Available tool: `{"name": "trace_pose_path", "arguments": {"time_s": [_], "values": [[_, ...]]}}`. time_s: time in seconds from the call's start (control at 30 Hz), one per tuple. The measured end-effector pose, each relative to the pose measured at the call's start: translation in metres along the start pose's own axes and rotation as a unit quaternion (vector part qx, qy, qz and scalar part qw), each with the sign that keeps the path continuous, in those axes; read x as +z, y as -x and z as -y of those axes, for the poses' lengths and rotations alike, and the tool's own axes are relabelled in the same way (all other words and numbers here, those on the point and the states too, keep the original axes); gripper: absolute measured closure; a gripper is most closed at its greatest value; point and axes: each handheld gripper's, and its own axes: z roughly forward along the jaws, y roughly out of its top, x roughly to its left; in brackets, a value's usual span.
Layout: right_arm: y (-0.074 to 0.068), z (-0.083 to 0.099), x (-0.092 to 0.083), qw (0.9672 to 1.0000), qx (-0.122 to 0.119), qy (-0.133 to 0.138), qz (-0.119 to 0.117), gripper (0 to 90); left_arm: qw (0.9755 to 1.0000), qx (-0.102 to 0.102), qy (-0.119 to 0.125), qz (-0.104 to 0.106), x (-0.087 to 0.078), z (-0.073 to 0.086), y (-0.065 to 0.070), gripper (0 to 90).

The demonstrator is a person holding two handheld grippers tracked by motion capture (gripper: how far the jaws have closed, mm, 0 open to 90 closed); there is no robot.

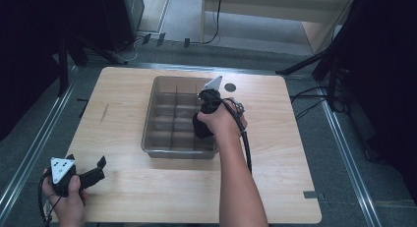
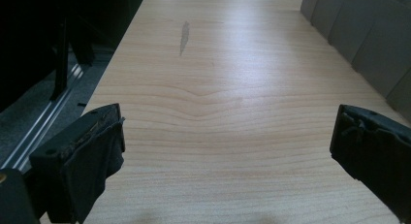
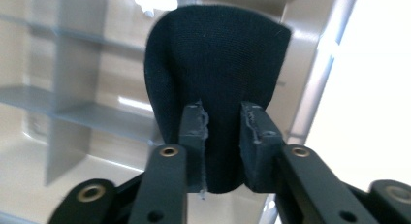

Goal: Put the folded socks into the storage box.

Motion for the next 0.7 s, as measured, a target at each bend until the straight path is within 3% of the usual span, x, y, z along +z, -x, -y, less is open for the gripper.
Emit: {"name": "trace_pose_path", "arguments": {"time_s": [0.1, 0.2, 0.33, 0.5, 0.7], "values": [[-0.003, 0.001, 0.013, 0.9998, -0.010, -0.008, 0.017, 74.4, 1.0000, -0.001, 0.001, 0.001, 0.000, 0.000, 0.000, 0.0], [-0.003, 0.003, 0.021, 0.9998, -0.008, -0.004, 0.019, 74.3, 1.0000, -0.001, 0.001, 0.001, 0.000, 0.000, 0.000, 0.0], [-0.003, 0.004, 0.024, 0.9997, -0.008, 0.000, 0.021, 74.3, 1.0000, 0.000, 0.000, 0.001, 0.000, 0.000, 0.000, 0.0], [-0.011, 0.008, 0.034, 0.9982, -0.028, 0.002, 0.054, 74.7, 1.0000, 0.002, -0.001, 0.001, 0.000, 0.000, 0.000, 0.0], [-0.014, 0.008, 0.043, 0.9975, -0.030, -0.007, 0.063, 71.8, 1.0000, 0.000, -0.001, 0.001, 0.000, 0.000, 0.000, 0.0]]}}
